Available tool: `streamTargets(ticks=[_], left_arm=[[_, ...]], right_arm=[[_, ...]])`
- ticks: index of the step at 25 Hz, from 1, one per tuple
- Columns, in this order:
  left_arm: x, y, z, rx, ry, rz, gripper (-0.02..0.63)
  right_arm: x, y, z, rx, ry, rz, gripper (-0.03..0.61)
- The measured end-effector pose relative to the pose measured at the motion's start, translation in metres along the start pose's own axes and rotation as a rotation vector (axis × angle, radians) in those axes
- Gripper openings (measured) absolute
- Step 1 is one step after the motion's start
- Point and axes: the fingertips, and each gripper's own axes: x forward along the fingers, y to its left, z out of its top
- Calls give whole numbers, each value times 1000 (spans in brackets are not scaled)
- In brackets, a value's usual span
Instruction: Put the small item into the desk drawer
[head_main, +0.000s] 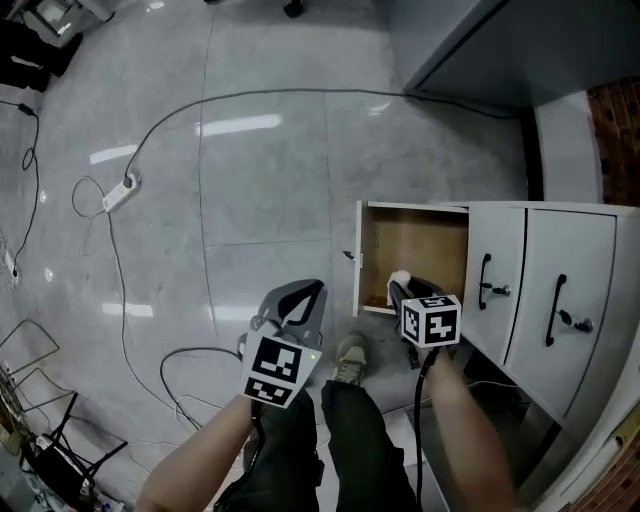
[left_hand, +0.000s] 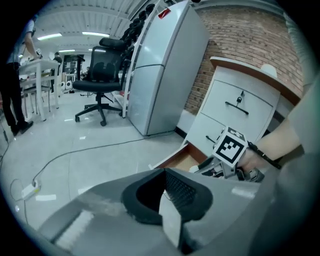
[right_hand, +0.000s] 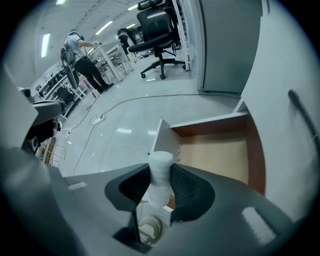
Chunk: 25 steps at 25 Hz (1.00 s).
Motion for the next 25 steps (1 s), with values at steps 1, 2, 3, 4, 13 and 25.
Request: streamTargets(ticks=[1, 2, 3, 4, 13, 25], left_arm=[[10, 2, -10, -5, 5, -3, 2], [19, 4, -20, -8, 9, -6, 3], [29, 6, -30, -7, 15, -9, 3], [38, 7, -40, -5, 23, -11, 3], [94, 28, -103, -36, 72, -16, 3], [109, 31, -113, -59, 94, -25, 2]], right_arm=[[13, -5, -7, -1, 11, -2, 132], [27, -10, -14, -6, 23, -5, 132], [40, -14, -20, -13, 35, -7, 132], [53, -19, -26, -21, 47, -8, 132], [146, -61, -67, 131, 154, -21, 133], [166, -66, -86, 53, 244, -36, 157]])
